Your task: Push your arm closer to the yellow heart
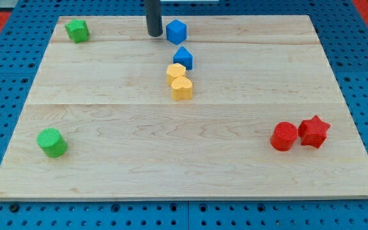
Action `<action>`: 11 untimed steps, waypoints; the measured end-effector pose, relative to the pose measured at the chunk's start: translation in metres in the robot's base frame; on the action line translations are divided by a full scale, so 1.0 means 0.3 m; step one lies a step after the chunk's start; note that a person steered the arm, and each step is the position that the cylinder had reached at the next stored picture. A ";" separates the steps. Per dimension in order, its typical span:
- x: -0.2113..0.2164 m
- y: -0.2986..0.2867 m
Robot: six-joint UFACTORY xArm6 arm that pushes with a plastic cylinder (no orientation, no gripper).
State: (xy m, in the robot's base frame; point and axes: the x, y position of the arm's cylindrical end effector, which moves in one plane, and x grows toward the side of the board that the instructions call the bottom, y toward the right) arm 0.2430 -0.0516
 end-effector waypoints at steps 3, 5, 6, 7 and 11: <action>0.003 0.054; 0.093 -0.037; 0.196 -0.047; 0.293 -0.055; 0.494 -0.113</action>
